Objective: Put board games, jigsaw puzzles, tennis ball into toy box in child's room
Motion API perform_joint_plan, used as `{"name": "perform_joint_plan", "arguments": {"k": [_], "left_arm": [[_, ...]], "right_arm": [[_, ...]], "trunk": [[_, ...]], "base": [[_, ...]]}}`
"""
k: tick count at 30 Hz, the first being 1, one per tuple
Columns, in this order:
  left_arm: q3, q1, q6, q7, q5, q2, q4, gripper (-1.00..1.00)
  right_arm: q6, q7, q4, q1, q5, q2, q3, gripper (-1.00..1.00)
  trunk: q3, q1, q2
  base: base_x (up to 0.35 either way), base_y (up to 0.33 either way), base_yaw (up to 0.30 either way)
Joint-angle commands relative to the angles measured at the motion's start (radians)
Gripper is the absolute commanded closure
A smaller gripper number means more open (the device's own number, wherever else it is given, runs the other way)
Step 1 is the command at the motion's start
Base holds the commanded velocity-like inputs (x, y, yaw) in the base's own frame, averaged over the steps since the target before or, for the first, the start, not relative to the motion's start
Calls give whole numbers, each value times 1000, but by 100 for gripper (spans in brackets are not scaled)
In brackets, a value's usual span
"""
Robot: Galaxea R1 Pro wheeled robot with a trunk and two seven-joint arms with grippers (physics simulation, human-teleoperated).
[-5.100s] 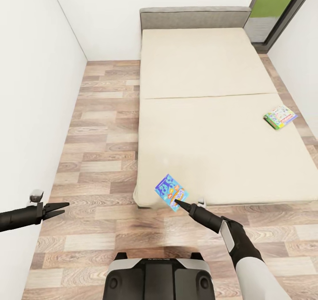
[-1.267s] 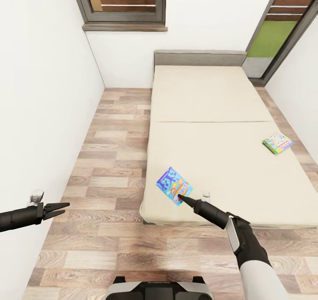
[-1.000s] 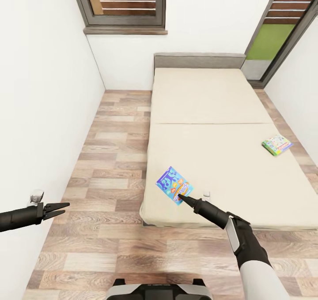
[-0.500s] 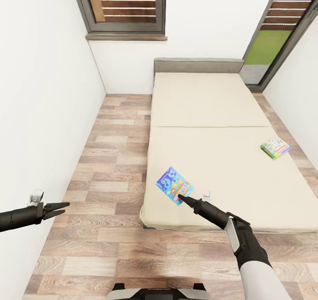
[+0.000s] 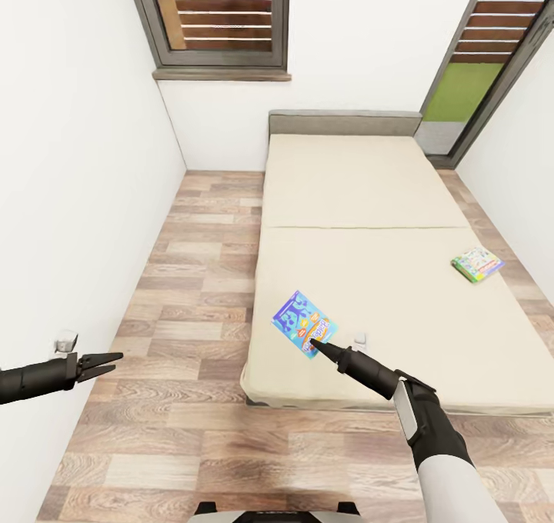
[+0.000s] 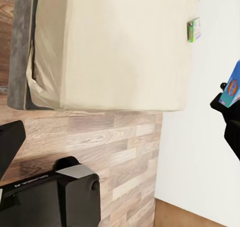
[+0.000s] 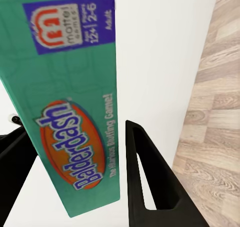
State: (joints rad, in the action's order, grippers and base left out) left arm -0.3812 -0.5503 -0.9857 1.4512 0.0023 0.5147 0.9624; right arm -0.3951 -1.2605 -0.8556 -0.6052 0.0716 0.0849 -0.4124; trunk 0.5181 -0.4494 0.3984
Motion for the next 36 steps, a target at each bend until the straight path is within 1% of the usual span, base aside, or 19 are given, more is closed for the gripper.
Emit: {"name": "perform_joint_plan", "arguments": {"k": [1,9,17,20,27,36], "left_arm": [[0,-1,-10,4,0,-1,0,-100],[1,0,-9,6,1,-4,4,-100],[1,0,-7,6,1,-8,5,-100],[1,0,-7,6,1,-10,6,-100],[1,0,-7,5,1,-13,6,-100],[1,0,-7,5,1,-16,6,-100]], "right_arm": [[-10,-4,0,-1,0,1,-3,100],[-10,-6,0,-1,0,1,-3,100],[-8,-7,0,-1,0,1,-3,100],[-8,-8,0,-1,0,1,-4,100],[-3,-8,0,-1,1,1,-5,100],[-2,-8,0,-1,1,1,-5,100]], "trunk": [[0,-1,2],[-14,-1,2],[-27,-1,2],[-32,-1,2],[-44,-1,2],[-59,-1,2]], "base": [[2,-3,62],[1,-46,68],[0,-244,72],[0,-134,73],[0,-23,69],[0,-1,13]]}}
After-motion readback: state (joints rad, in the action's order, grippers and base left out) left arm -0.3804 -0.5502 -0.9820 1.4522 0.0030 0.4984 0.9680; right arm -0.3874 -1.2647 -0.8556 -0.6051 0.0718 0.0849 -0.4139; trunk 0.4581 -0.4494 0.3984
